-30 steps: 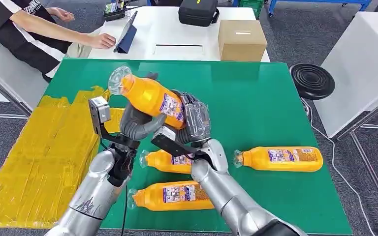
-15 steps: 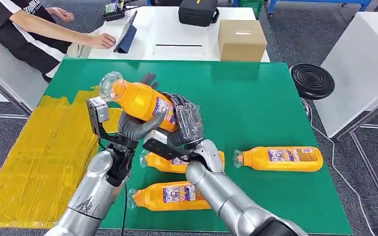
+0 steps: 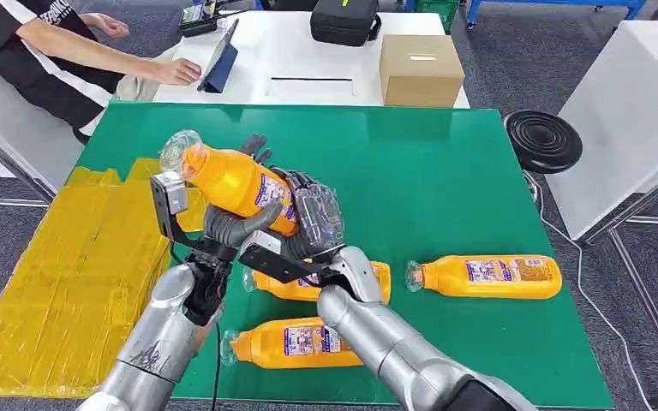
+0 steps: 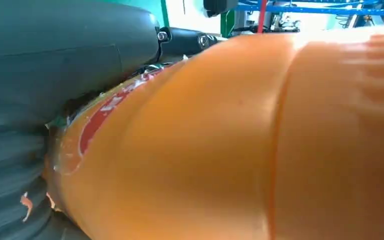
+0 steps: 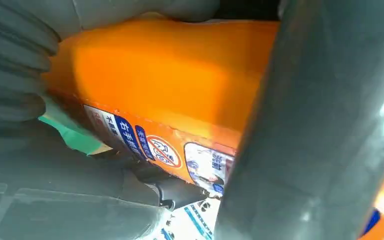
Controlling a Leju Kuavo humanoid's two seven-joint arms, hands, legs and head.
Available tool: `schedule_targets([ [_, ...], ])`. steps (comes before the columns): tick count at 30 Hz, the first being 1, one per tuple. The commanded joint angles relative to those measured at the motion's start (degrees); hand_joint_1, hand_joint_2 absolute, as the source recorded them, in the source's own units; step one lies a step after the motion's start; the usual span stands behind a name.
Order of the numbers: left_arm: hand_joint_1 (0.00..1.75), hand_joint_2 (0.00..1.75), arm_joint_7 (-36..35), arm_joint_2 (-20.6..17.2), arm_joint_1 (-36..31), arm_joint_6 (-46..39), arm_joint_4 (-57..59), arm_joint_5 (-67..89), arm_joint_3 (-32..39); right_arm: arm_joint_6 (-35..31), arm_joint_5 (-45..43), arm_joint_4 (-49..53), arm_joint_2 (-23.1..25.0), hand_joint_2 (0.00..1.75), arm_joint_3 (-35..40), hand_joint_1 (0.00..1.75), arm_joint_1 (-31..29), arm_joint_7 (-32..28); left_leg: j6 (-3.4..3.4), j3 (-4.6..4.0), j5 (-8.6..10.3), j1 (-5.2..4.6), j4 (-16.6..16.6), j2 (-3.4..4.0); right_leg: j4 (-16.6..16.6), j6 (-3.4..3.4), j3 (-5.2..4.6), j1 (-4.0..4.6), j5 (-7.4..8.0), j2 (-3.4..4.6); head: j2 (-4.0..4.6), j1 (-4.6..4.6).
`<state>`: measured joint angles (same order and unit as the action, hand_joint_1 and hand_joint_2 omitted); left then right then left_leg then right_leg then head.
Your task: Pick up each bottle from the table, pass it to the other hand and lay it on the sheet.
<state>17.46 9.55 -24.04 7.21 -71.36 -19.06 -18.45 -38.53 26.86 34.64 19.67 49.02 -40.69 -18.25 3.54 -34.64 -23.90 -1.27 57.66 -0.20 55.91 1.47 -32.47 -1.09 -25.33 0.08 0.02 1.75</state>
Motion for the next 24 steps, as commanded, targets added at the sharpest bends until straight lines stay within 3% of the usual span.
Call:
schedule_targets([
  [1,0.0,1.75,1.44,1.67,-5.12,-2.13,2.92,-0.38,0.67,4.57,-2.5,-2.68,0.33,1.75,8.49,1.75,-0.66,-1.12,-0.29,0.08,0.02,0.11,0.0,-0.2,-0.07,-0.14,0.18,0.09,-0.01,-0.21,0.0,0.0],
  [3,1.66,1.75,2.27,1.92,-4.39,-3.6,1.43,-0.33,1.57,4.35,-2.94,-2.91,0.33,1.75,9.1,1.75,-0.72,-0.83,-0.23,0.03,0.02,0.09,0.01,-0.15,-0.05,-0.11,0.11,0.08,0.0,-0.15,0.0,0.0],
  [4,1.75,1.75,2.44,2.01,-3.91,-4.09,0.49,-0.57,2.01,4.42,-3.15,-3.15,0.33,1.75,9.34,1.75,-0.74,-0.84,-0.32,0.09,0.02,0.12,-0.02,-0.13,-0.09,-0.15,0.18,0.1,0.01,-0.14,0.0,0.0],
  [24,1.75,1.75,2.81,3.05,-3.32,-7.26,-1.27,-1.47,3.22,2.92,-5.17,-6.42,0.33,1.75,8.67,1.75,-0.99,-2.0,-0.36,0.14,0.03,0.12,-0.04,-0.19,-0.11,-0.17,0.25,0.1,0.0,-0.2,0.0,0.0],
])
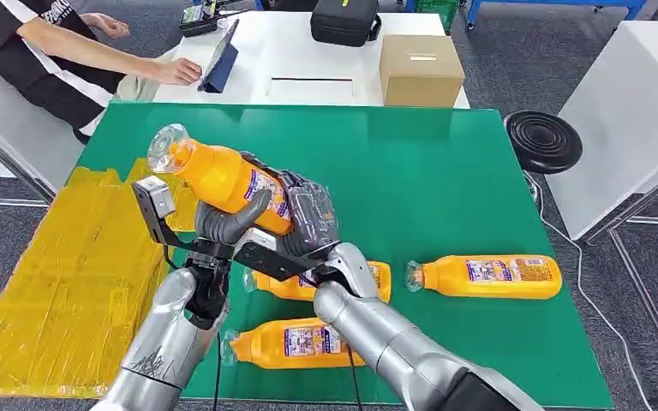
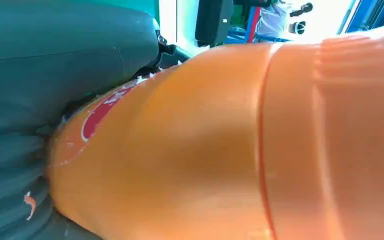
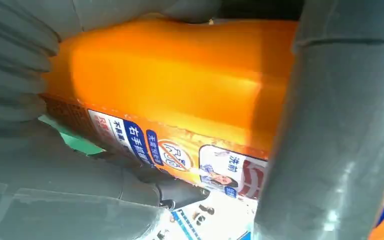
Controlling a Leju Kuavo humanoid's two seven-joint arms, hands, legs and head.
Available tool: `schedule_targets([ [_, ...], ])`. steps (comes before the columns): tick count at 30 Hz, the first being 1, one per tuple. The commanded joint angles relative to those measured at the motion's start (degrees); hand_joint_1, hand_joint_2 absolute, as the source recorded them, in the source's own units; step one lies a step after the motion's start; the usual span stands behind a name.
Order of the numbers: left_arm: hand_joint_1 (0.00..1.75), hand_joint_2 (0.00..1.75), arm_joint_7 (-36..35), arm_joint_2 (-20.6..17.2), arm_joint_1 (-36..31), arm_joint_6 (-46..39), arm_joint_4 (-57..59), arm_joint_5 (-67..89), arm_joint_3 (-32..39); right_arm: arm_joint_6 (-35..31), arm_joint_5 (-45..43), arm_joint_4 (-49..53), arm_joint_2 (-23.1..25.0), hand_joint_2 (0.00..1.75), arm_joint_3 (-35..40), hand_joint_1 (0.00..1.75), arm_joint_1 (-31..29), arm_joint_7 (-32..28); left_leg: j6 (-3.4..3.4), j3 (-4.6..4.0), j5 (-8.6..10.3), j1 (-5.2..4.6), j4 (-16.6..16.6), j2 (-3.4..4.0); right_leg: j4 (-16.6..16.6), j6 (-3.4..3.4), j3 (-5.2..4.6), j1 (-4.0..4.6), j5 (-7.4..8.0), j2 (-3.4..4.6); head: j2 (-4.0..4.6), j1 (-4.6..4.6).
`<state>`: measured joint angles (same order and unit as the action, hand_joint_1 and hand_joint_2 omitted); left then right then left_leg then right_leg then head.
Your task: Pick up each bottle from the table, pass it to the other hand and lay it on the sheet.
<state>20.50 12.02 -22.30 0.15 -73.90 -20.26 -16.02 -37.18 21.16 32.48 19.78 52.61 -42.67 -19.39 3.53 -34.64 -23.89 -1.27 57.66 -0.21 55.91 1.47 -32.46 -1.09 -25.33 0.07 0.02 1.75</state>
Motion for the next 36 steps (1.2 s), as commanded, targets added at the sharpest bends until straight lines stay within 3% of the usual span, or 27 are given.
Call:
schedule_targets([
  [1,1.75,1.75,-0.23,0.58,-5.06,-0.2,1.26,-0.27,0.8,1.56,0.53,-4.26,0.22,1.75,5.09,1.75,0.99,-0.86,-0.29,0.11,0.03,0.09,-0.05,-0.18,-0.1,-0.13,0.2,0.08,-0.01,-0.2,0.0,0.0],
  [12,1.75,1.75,0.58,0.13,-4.95,-1.5,0.79,-1.11,1.73,-0.38,-0.84,-6.53,0.22,1.75,-0.28,1.75,0.83,-3.3,-0.32,0.13,0.05,0.11,-0.05,-0.19,-0.12,-0.15,0.22,0.1,0.01,-0.21,0.0,0.0],
  [13,1.75,1.75,0.88,0.04,-4.76,-2.07,0.47,-0.92,2.13,-1.0,-1.55,-6.27,0.22,1.75,-2.53,0.66,1.07,-4.02,-0.22,0.05,0.04,0.09,-0.02,-0.16,-0.08,-0.1,0.12,0.08,0.01,-0.17,0.0,0.0],
  [14,1.75,1.75,1.12,-0.11,-4.38,-2.64,-0.1,-0.63,2.63,-1.49,-2.3,-5.03,-0.15,1.75,-5.3,0.0,1.64,-5.7,-0.29,0.1,0.04,0.11,-0.04,-0.18,-0.1,-0.14,0.19,0.1,0.01,-0.2,0.0,0.0],
  [17,1.75,1.75,1.13,-0.39,-4.0,-2.75,-0.57,-0.65,3.22,-0.79,-2.34,-3.27,-0.95,1.75,-7.33,0.0,2.32,-6.84,-0.35,0.14,0.04,0.13,-0.06,-0.2,-0.15,-0.16,0.25,0.11,0.02,-0.22,0.0,0.0],
  [21,1.75,1.75,1.86,-1.77,-0.61,-4.6,-3.74,0.18,6.2,4.72,-4.35,17.5,-6.16,1.75,-16.8,0.0,12.91,-9.42,-0.33,0.16,0.05,0.09,-0.11,-0.18,-0.17,-0.15,0.27,0.08,0.02,-0.19,0.0,-0.02],
  [23,1.75,1.75,1.9,-2.01,-0.11,-4.35,-4.22,0.39,6.67,6.27,-2.62,21.87,-7.39,1.75,-17.38,0.0,14.97,-7.56,-0.33,0.24,0.02,0.12,-0.16,-0.15,-0.25,-0.15,0.35,0.1,0.02,-0.15,0.0,0.02],
  [28,1.75,1.75,2.06,-2.74,2.32,-5.29,-5.3,0.84,8.2,7.41,-0.38,47.21,-13.36,1.75,-21.9,0.0,27.13,-7.0,-0.2,0.05,0.02,0.07,-0.07,-0.22,-0.14,-0.09,0.19,0.07,-0.01,-0.2,0.0,-0.02],
  [31,1.75,1.75,3.17,-3.19,3.41,-7.27,-5.77,2.63,8.39,7.31,0.18,56.2,-15.65,1.75,-24.24,0.0,31.55,-6.39,-0.26,0.07,0.01,0.03,-0.07,-0.26,-0.14,-0.11,0.2,0.04,-0.03,-0.22,0.0,0.02],
  [36,1.75,1.75,4.55,-3.48,3.41,-9.92,-5.67,5.61,8.28,6.03,1.44,57.78,-15.49,1.75,-25.3,0.0,32.67,-6.98,-0.21,-0.03,-0.01,-0.01,-0.02,-0.14,-0.09,-0.1,0.08,0.04,0.0,-0.1,0.0,-0.02],
])
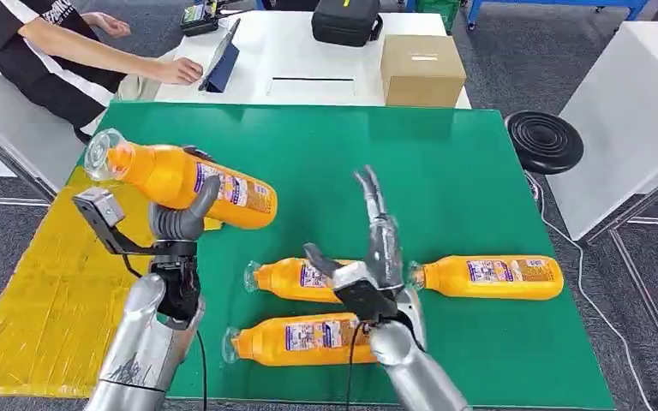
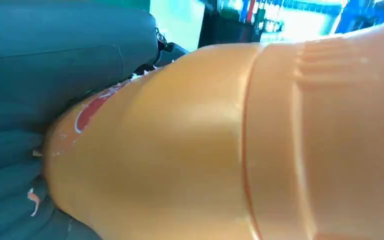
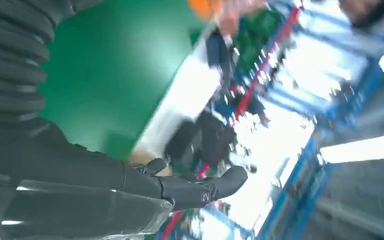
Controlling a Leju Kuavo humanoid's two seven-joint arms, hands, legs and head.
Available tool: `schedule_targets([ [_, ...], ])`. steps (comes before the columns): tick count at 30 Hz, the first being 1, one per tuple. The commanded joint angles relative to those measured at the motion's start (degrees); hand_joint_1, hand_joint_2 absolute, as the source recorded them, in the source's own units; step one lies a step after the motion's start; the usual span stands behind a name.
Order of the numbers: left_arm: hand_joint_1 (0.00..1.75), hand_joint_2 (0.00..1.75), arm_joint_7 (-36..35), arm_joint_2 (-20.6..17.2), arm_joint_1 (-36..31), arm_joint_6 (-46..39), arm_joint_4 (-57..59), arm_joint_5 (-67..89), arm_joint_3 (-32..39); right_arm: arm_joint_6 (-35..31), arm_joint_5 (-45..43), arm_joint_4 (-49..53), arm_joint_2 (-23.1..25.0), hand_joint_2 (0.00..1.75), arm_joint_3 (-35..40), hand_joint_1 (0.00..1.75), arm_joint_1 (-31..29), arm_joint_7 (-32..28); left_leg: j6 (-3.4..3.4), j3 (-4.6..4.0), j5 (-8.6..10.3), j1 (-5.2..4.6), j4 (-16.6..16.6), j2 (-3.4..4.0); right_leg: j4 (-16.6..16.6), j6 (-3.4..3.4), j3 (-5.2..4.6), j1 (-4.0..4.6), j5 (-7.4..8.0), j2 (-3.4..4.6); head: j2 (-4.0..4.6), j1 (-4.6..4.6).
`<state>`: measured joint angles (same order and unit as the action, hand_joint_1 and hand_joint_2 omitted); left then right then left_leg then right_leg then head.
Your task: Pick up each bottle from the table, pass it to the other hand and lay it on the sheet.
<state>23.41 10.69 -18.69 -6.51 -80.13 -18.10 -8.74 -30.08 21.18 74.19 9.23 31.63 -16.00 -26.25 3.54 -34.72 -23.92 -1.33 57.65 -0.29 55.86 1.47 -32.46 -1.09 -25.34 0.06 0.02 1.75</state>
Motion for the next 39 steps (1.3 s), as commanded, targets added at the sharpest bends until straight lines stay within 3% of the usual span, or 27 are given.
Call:
schedule_targets([
  [1,1.75,1.75,3.19,-2.47,0.02,-6.8,0.58,7.59,0.73,-2.38,2.23,19.86,-5.29,1.75,-5.77,0.0,8.38,-0.44,-0.28,0.11,0.03,0.07,-0.04,-0.05,-0.08,-0.12,0.15,0.06,0.03,-0.08,0.0,0.0],
  [4,1.75,1.75,7.72,-3.79,1.47,-18.76,0.99,24.12,0.4,-3.27,4.62,28.59,-6.13,1.75,-9.75,0.0,13.42,-1.39,-0.2,0.1,0.04,0.03,-0.06,-0.19,-0.08,-0.1,0.12,0.02,-0.02,-0.21,0.0,-0.02],
  [7,1.75,1.75,8.48,-4.96,1.96,-20.02,3.51,31.85,-0.13,-5.15,4.81,31.09,-7.95,1.75,-13.02,0.0,15.06,-2.25,-0.28,0.28,0.02,-0.02,-0.12,-0.25,-0.14,-0.13,0.14,0.0,-0.03,-0.22,0.0,0.0],
  [15,1.75,1.75,11.99,-7.72,-0.33,-33.07,8.76,47.16,1.94,-9.92,1.87,32.7,-10.41,1.75,-17.63,0.0,17.38,-5.36,-0.22,0.19,0.02,-0.06,-0.07,-0.1,-0.12,-0.1,-0.08,0.01,0.03,-0.09,0.0,0.0],
  [20,1.75,1.75,13.39,-3.39,-1.69,-33.49,9.79,73.35,16.54,-9.92,1.49,33.52,-10.23,1.75,-19.79,0.0,17.92,-5.39,-0.29,0.23,0.0,-0.01,-0.06,-0.01,-0.13,-0.14,-0.07,0.06,0.05,-0.02,0.0,0.0],
  [24,1.75,1.75,13.91,-2.82,-2.46,-33.49,10.47,76.82,19.39,-9.92,1.31,33.12,-10.25,1.75,-20.0,0.0,18.2,-5.48,-0.29,0.26,0.0,-0.01,-0.07,-0.02,-0.13,-0.13,-0.03,0.05,0.03,-0.03,0.0,0.02],
  [28,1.75,1.75,10.27,-1.27,-3.58,-33.49,8.92,92.92,28.38,-9.92,0.25,31.48,-9.34,1.75,-19.28,0.0,17.85,-6.31,-0.22,0.2,0.0,-0.02,-0.04,0.05,-0.09,-0.1,-0.12,0.05,0.04,0.0,0.0,0.0],
  [32,1.75,1.75,0.75,-2.97,-3.8,-33.49,9.95,102.05,27.55,-9.92,1.37,30.29,-8.44,1.75,-19.28,0.0,17.14,-5.54,-0.36,0.32,-0.01,0.04,-0.08,0.12,-0.17,-0.16,0.01,0.1,0.08,0.07,0.0,0.0],
  [39,1.75,1.75,0.75,-2.97,-3.8,-33.49,9.95,102.05,27.55,-9.92,1.37,30.29,-8.44,1.75,-19.28,0.0,17.14,-5.54,-0.42,0.37,0.02,0.04,-0.15,0.0,-0.24,-0.19,0.09,0.1,0.08,-0.04,0.0,0.0],
])
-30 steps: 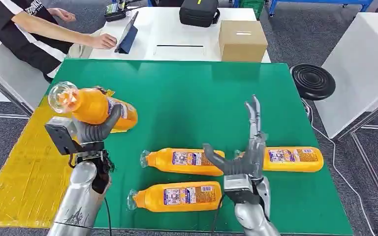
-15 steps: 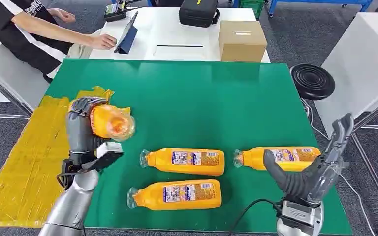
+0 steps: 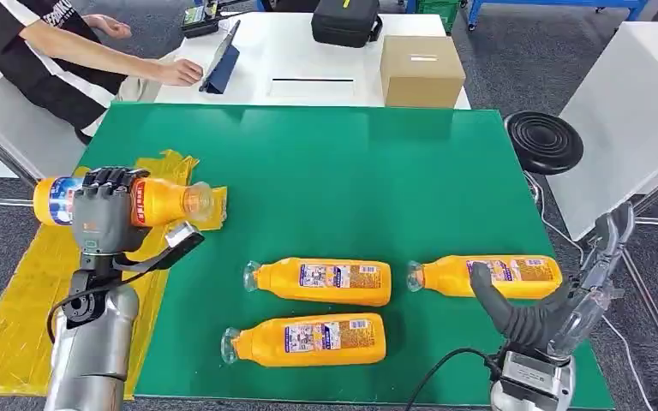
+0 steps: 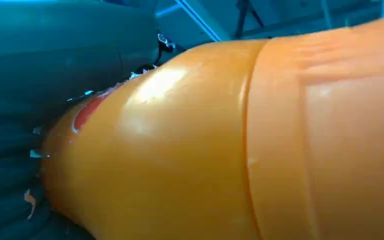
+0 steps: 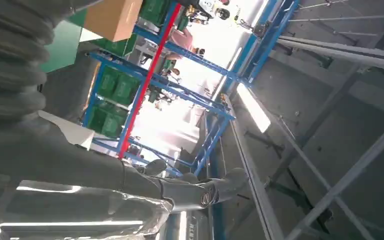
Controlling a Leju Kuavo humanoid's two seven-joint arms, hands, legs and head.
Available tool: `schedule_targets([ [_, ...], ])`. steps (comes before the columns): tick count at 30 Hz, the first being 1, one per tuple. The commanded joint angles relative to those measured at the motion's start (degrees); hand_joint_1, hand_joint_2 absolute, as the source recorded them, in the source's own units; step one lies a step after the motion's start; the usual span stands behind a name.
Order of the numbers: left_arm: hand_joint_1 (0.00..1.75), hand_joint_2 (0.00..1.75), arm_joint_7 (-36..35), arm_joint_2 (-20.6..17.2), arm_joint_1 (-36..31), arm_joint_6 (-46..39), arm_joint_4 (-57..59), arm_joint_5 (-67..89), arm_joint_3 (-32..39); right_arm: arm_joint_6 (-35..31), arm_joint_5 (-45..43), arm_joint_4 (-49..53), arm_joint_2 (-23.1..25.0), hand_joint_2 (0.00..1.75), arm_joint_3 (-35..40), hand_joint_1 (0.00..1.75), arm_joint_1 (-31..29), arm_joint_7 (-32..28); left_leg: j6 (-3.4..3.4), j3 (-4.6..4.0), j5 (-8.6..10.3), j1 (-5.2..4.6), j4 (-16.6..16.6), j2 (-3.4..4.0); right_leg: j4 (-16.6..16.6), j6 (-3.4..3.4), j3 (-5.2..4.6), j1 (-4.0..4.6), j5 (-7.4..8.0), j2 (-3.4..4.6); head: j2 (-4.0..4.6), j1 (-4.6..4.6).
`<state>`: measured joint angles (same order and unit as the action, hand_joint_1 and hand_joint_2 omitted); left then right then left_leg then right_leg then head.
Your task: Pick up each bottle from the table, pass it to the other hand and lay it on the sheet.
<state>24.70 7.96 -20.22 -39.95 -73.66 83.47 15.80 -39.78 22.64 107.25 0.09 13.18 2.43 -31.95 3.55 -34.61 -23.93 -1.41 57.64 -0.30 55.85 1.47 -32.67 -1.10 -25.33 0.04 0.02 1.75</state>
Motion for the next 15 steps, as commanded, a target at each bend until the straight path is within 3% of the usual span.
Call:
schedule_targets([
  [1,1.75,1.75,-0.54,-0.24,-2.26,-0.05,3.48,0.48,3.0,-0.22,-0.09,-2.77,0.7,1.75,-0.83,0.0,-1.29,0.17,-0.24,0.11,0.0,0.07,-0.04,0.02,-0.08,-0.1,0.13,0.06,0.03,0.01,0.0,0.0],
  [3,1.75,1.75,-0.54,-0.24,-2.26,-0.05,3.48,0.48,3.0,-0.22,-0.09,-2.77,0.7,1.75,-0.83,0.0,-1.29,0.17,-0.36,0.21,0.01,0.09,-0.1,0.04,-0.16,-0.15,0.25,0.07,0.05,0.02,0.0,0.02],
  [4,1.75,1.75,-6.7,-1.65,-2.14,-0.05,4.7,3.86,0.52,-0.22,0.36,-2.62,0.84,1.75,-0.84,0.0,-0.91,0.5,-0.4,0.25,0.02,0.09,-0.13,0.03,-0.2,-0.17,0.29,0.08,0.06,0.0,0.0,-0.02],
  [6,1.75,1.75,-21.99,-7.99,-2.16,-0.05,7.99,6.53,-8.83,-0.22,1.24,-2.67,1.15,1.75,-0.9,0.0,-0.56,1.21,-0.33,0.19,0.02,0.06,-0.1,-0.02,-0.14,-0.14,0.22,0.07,0.03,-0.04,0.0,-0.02],
  [8,1.75,1.75,-32.19,-12.03,-4.18,-0.05,13.11,6.53,-15.2,-0.22,1.55,-2.75,1.36,1.75,-1.08,0.0,-0.39,1.72,-0.3,0.14,0.06,0.03,-0.11,-0.09,-0.1,-0.14,0.17,0.04,0.02,-0.11,0.0,0.0],
  [11,1.75,1.75,-35.52,-12.49,-5.57,-0.05,17.3,6.53,-16.93,-0.22,1.91,-2.53,1.7,1.75,-1.45,0.0,-0.13,2.14,-0.35,0.14,0.07,0.07,-0.1,-0.08,-0.11,-0.18,0.15,0.09,0.04,-0.13,0.0,0.02],
  [15,1.75,1.75,-32.48,-10.63,-5.97,-0.05,19.52,4.79,-15.75,-0.14,2.51,-2.27,1.7,1.75,-2.0,0.0,-0.17,3.26,-0.21,0.12,0.05,0.04,-0.06,-0.13,-0.08,-0.09,0.14,0.03,0.01,-0.16,0.0,0.0],
])
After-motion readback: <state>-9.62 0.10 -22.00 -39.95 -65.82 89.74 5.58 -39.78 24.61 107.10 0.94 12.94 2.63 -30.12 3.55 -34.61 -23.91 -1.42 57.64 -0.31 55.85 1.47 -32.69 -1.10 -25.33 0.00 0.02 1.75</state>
